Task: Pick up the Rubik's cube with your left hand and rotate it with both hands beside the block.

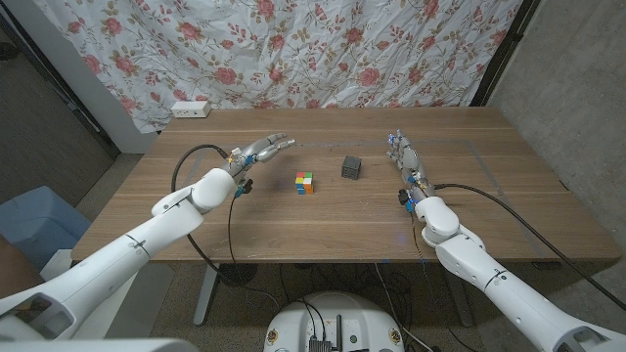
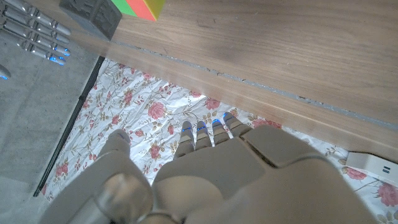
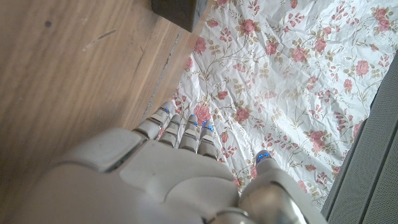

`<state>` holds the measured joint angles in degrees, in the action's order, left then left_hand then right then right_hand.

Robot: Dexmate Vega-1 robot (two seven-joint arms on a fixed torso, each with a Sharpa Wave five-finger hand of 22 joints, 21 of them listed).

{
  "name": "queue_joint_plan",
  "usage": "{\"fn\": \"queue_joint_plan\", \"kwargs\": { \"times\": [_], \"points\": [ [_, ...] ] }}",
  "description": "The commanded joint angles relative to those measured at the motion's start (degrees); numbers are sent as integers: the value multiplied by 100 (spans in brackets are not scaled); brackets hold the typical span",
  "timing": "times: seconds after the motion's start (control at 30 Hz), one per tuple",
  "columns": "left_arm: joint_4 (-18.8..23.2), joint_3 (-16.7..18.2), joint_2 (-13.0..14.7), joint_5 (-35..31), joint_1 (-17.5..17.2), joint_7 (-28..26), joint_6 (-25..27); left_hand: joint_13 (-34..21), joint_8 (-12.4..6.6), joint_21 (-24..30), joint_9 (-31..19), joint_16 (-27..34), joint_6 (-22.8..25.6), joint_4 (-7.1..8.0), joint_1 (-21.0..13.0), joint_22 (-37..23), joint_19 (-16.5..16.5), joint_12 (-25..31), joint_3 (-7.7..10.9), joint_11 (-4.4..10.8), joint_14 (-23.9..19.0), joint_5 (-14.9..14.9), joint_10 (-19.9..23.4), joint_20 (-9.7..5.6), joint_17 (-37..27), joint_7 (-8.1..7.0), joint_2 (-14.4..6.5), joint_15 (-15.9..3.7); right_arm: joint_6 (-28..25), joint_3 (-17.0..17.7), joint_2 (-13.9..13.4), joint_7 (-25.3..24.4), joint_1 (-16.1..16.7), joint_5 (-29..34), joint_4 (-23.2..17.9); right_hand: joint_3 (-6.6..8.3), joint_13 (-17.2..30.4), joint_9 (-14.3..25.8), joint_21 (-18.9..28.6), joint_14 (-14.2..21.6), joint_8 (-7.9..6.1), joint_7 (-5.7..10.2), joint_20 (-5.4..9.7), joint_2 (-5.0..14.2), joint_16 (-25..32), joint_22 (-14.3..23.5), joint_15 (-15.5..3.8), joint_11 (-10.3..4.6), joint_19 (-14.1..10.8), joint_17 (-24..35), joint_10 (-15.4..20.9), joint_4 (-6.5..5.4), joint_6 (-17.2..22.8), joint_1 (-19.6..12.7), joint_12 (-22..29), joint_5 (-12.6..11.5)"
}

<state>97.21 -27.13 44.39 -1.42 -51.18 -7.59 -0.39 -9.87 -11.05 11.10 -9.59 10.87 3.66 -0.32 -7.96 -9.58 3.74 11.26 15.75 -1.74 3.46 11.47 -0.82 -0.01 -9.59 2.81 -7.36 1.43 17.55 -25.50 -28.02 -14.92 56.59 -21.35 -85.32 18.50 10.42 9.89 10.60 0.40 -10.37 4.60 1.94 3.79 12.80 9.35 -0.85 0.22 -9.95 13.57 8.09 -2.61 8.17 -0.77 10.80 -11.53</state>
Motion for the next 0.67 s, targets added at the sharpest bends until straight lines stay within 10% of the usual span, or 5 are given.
{"fn": "queue_joint_plan", "kwargs": {
  "times": [0.03, 0.67],
  "points": [
    [-735, 138, -590, 917, -142, -388, -904, -4, -32, 56, -21, 26, 109, -6, 64, -3, -70, 64, 73, -9, -74, 51, 89, -22, -11, -4, -115, -18, 219, 79, 150, 83, -20, -225, 158, -2, 10, 10, 35, 69, -19, -19, 13, 39, 31, 13, 26, 16, -70, 2, 57, -20, -1, -7, 37, -23],
    [-1694, 171, -1249, 1772, 2, -288, -1914, -6, -19, 59, -24, 7, 328, -15, 105, 2, -306, 69, 258, 8, -296, 90, 318, -121, -4, 12, -190, -8, 567, 272, 427, 290, -14, -785, 399, -12, 9, 11, 21, 108, -10, -3, -28, 31, 21, 12, 61, 21, -84, -16, 76, -35, -38, -7, 34, -29]
  ]
}}
